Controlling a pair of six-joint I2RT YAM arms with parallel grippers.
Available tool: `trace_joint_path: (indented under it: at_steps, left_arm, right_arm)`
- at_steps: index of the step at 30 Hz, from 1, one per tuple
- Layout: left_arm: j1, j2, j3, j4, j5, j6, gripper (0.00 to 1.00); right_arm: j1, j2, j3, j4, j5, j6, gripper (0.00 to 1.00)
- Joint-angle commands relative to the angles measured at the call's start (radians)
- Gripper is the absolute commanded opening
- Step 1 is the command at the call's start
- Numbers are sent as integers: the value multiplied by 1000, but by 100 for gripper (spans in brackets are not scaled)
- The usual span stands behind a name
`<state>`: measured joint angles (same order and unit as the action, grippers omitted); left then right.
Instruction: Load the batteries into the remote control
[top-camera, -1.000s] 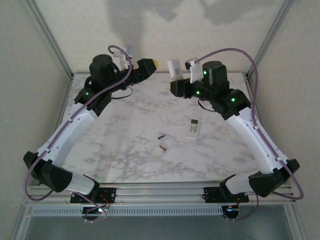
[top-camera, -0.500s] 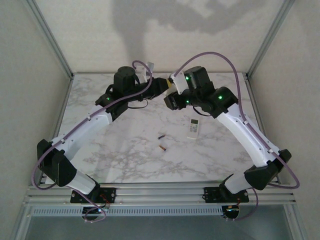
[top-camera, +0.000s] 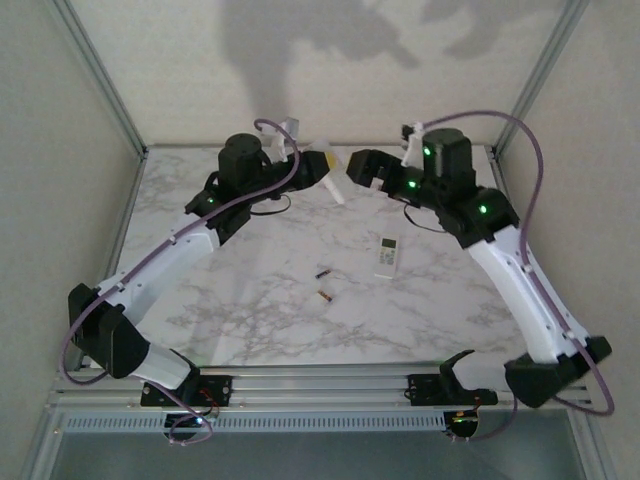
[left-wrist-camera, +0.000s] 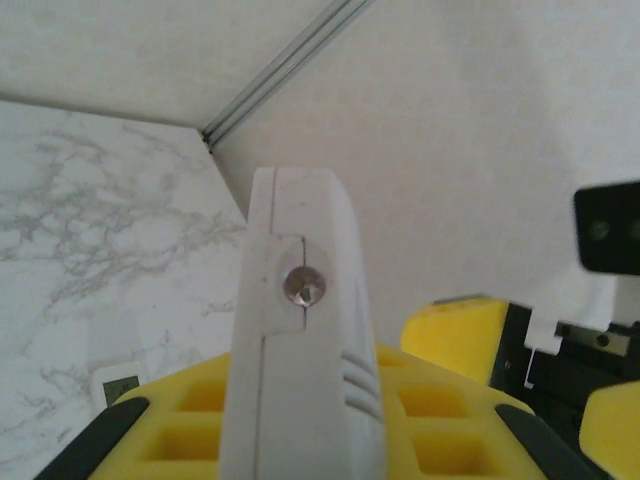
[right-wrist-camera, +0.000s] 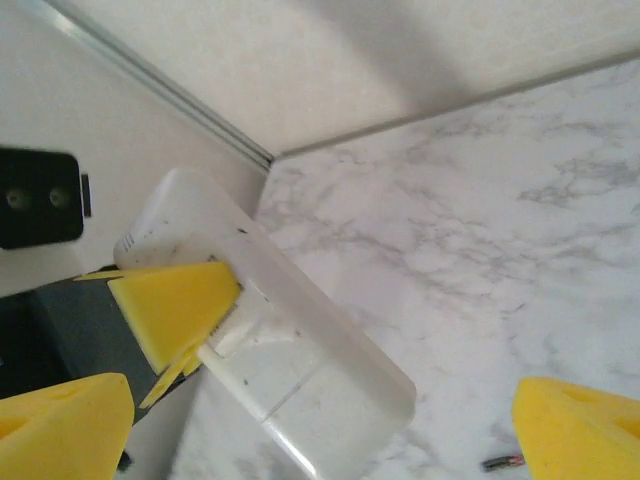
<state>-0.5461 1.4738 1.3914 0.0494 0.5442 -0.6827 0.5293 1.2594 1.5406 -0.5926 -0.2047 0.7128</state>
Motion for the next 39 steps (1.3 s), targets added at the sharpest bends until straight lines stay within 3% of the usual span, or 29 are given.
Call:
trace_joint_path:
  at_steps: [1,5,9,13,26,29,35,39]
  left_arm:
    - [2,-50,-38,172,-16,-2,0]
    - [3,-60,-62,231,-26,-33,0]
    - [2,-55,-64,252,-17,-56,0]
    - [2,-68,-90,288,-6,-85,0]
    - [10,-71,-110,287,-48,-145,0]
    - [43,-97,-152,304,-75,-202,0]
    - [162,-175,-328,491,-58,-403,0]
    - [196,-203,-374,489,-65,-431,0]
  right_arm:
    - [6,-75,-166,295,-92,375,99]
    - [7,-77,-242,449,-153,475,91]
    - [10,-34,-226,455,-183,462,72]
    - [15,0,-232,475,-205,471,67]
    - [32,28,-244,445,-185,429,33]
    - [30,27,-278,424,-170,402,30]
    - [28,40,-384,500,-209,410,26]
    - [32,85,-397,562,-257,424,17]
